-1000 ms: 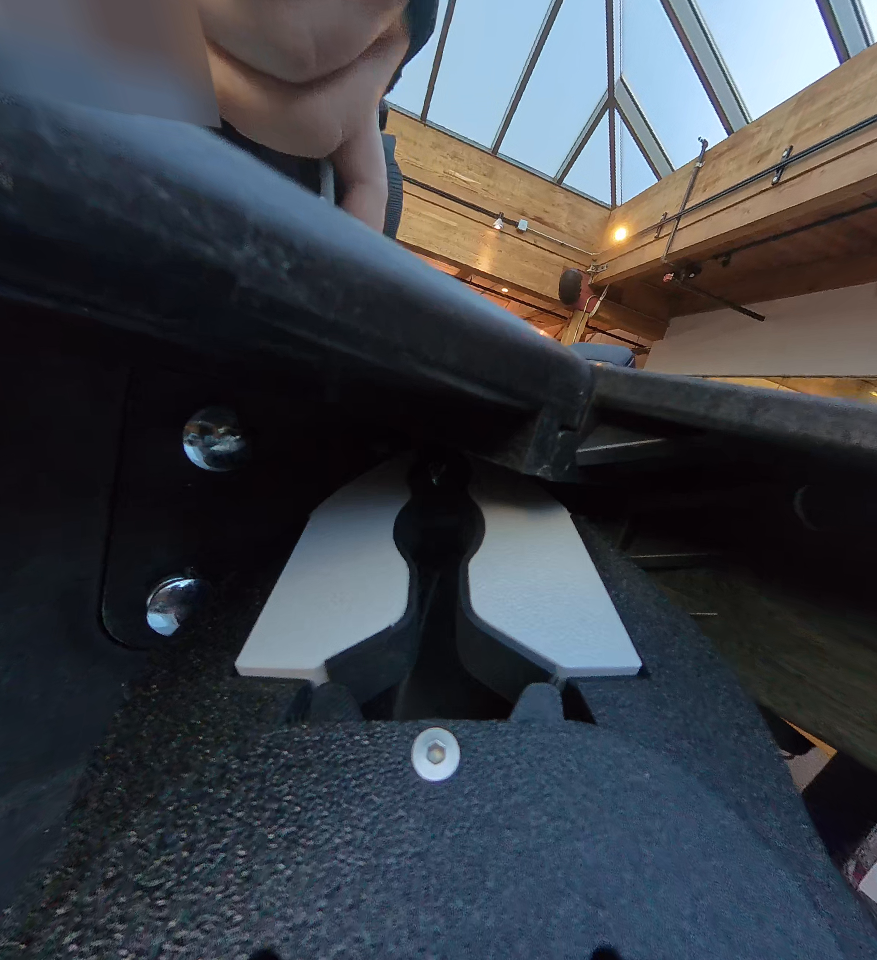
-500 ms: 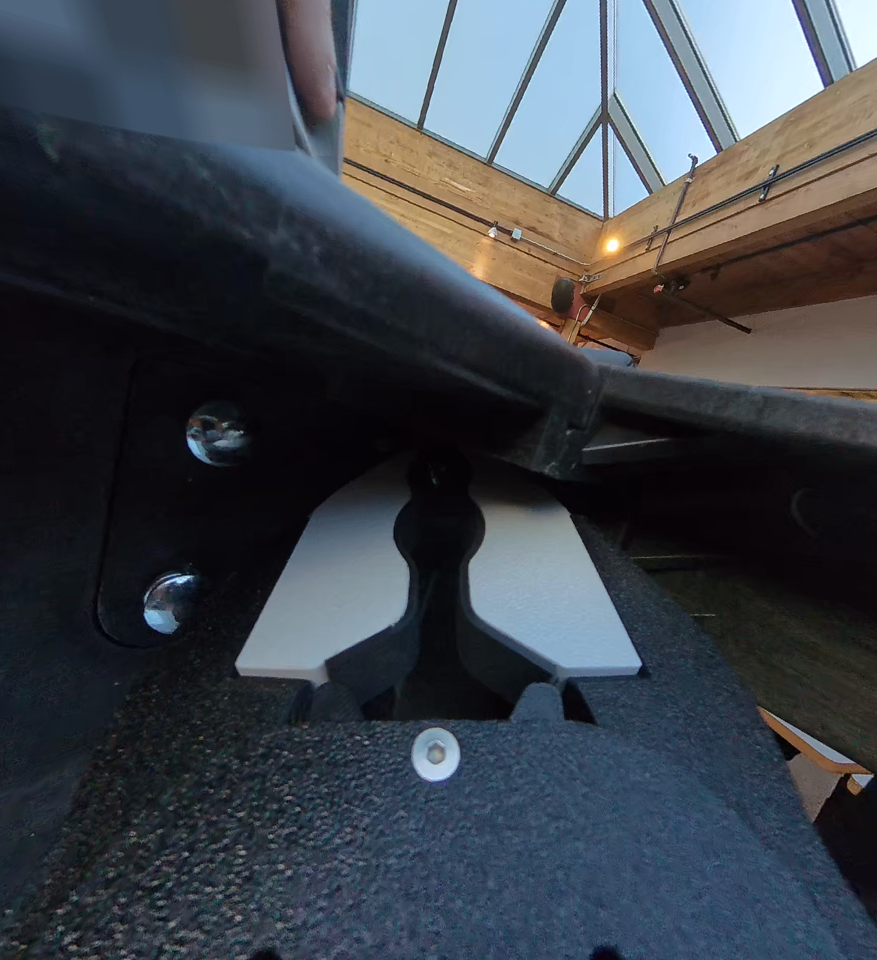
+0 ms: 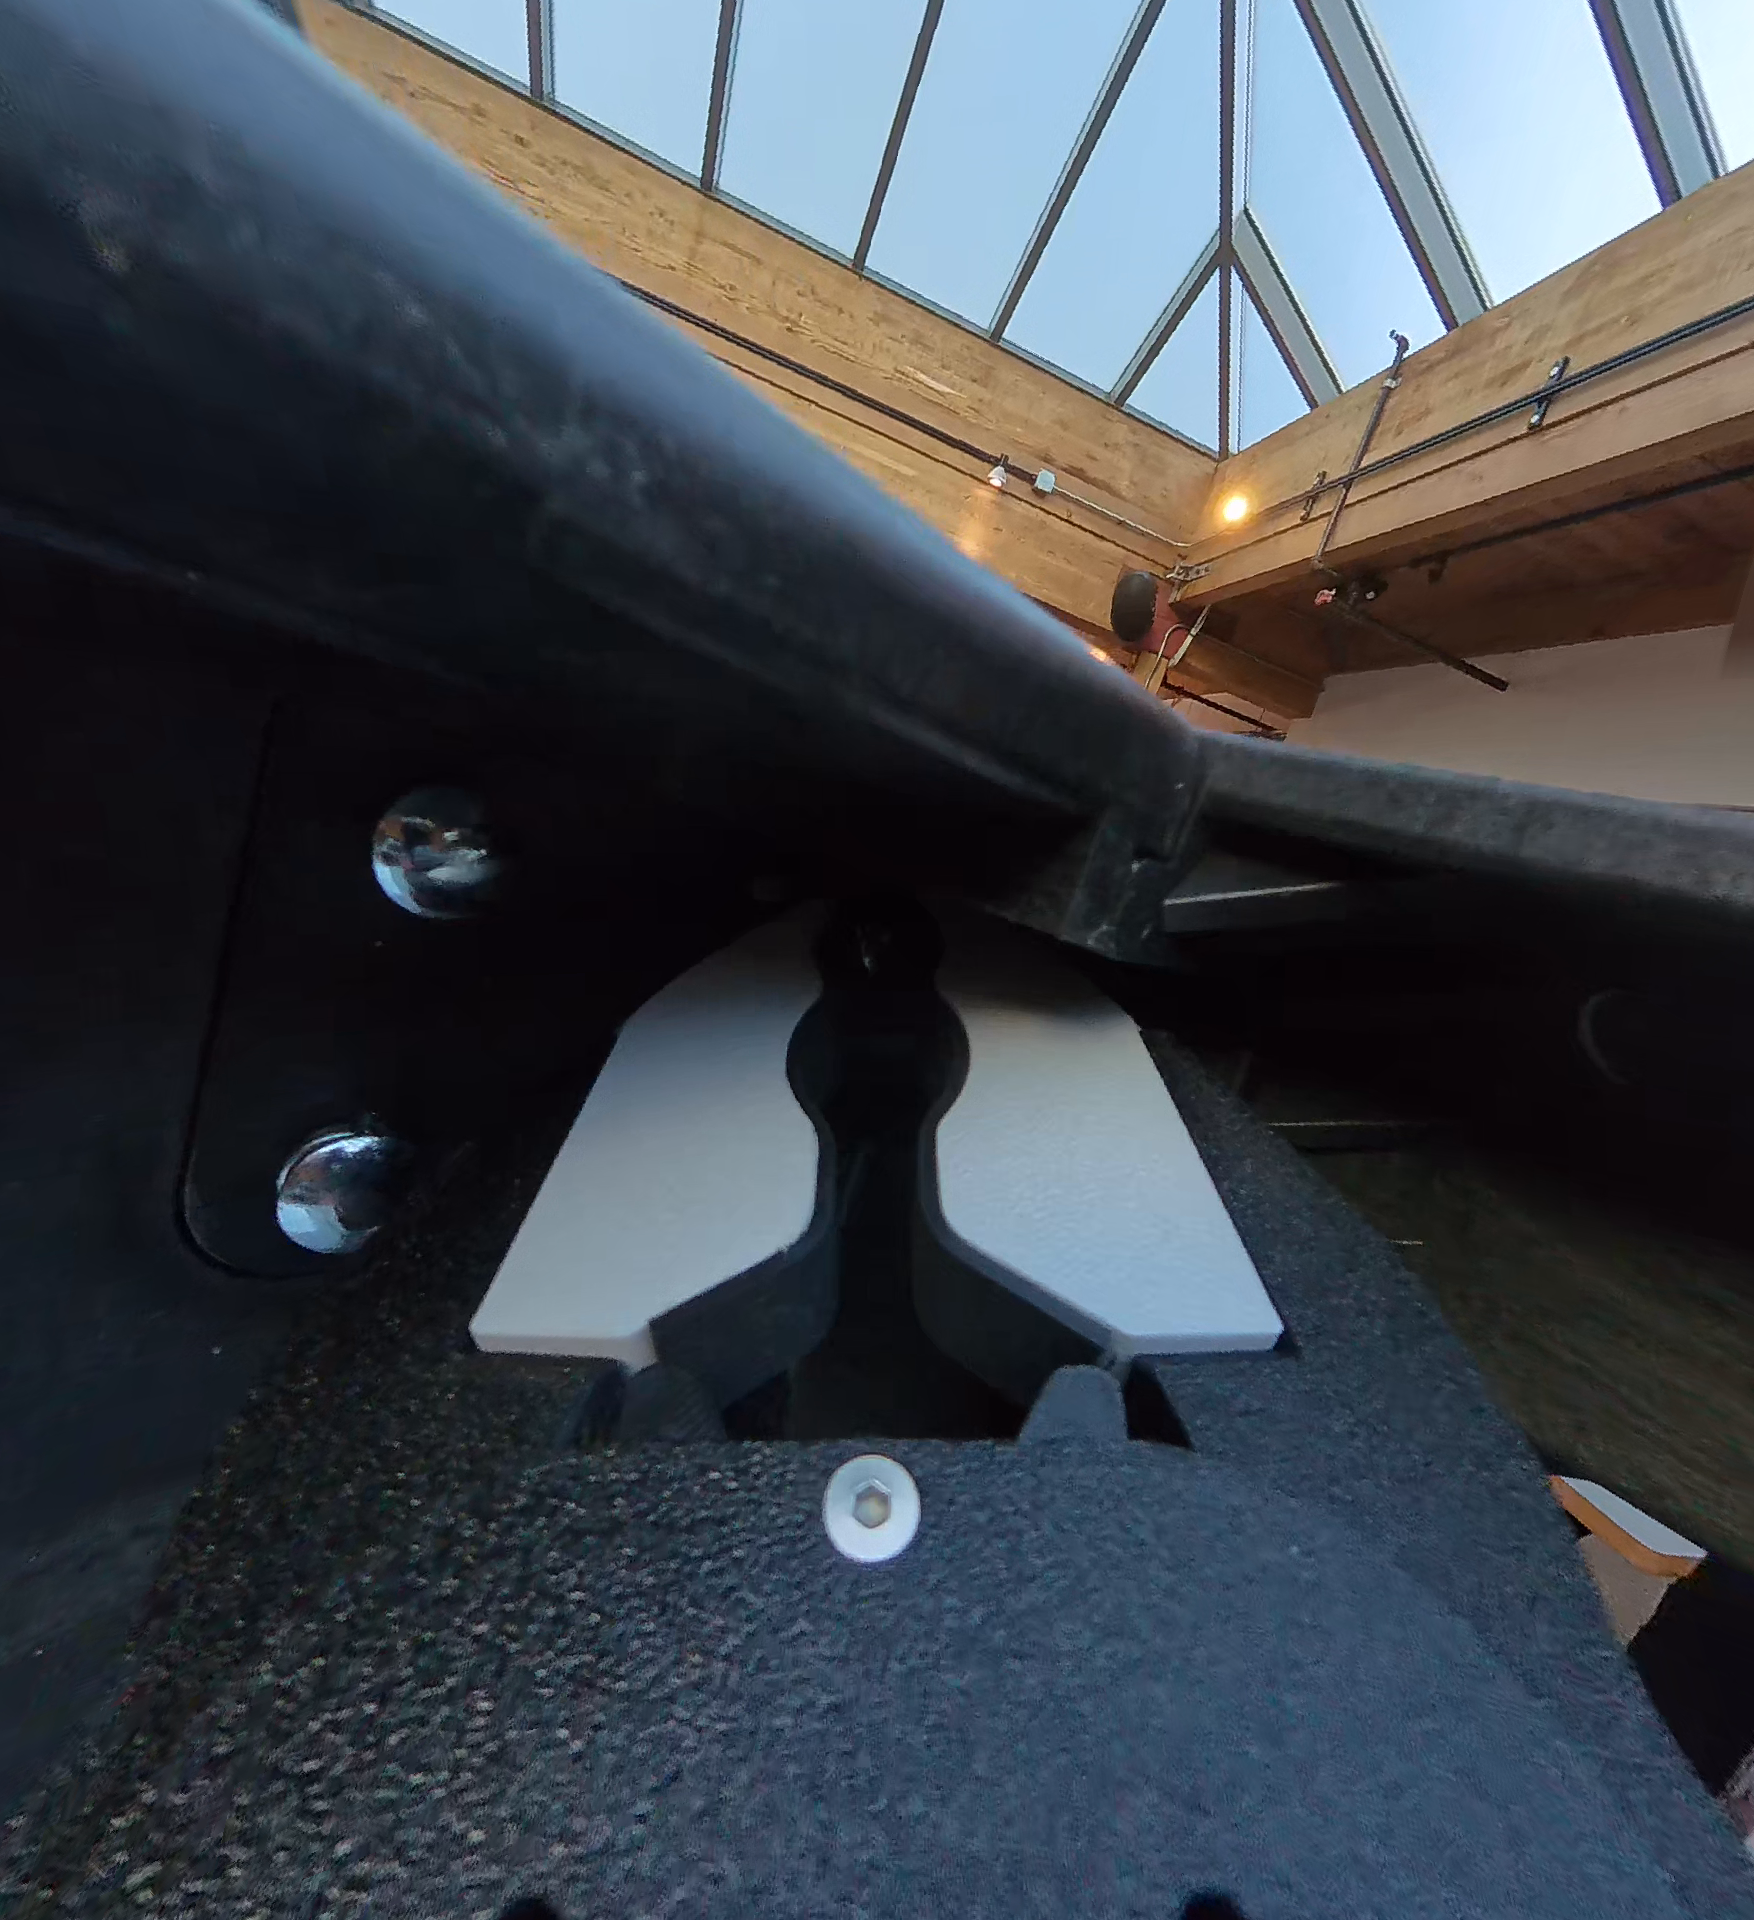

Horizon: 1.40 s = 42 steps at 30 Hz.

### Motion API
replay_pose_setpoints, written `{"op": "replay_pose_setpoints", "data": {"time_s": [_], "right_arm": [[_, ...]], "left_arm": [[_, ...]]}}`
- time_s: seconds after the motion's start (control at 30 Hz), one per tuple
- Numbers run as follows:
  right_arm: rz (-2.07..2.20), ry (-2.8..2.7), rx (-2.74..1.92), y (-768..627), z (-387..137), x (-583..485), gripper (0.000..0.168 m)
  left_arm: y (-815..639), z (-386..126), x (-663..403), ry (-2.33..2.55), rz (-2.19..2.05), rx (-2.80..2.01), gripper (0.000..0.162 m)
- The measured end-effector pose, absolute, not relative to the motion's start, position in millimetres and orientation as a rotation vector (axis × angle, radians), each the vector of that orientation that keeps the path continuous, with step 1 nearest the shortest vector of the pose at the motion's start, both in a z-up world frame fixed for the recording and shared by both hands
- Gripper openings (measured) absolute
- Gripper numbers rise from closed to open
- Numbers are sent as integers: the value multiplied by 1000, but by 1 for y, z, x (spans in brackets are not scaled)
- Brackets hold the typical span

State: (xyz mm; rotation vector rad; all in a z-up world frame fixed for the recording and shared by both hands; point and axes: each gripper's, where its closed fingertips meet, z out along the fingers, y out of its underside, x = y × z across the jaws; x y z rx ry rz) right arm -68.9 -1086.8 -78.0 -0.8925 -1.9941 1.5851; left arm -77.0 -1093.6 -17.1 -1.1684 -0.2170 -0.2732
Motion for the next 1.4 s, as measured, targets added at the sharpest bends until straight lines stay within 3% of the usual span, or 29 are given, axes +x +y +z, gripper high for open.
{"op": "replay_pose_setpoints", "data": {"time_s": [1.4], "right_arm": [[1614, -2030, -800, -1085, -79, -65, 90]], "left_arm": [[-1094, -18, -76, -201, -254, -1204, 11]]}}
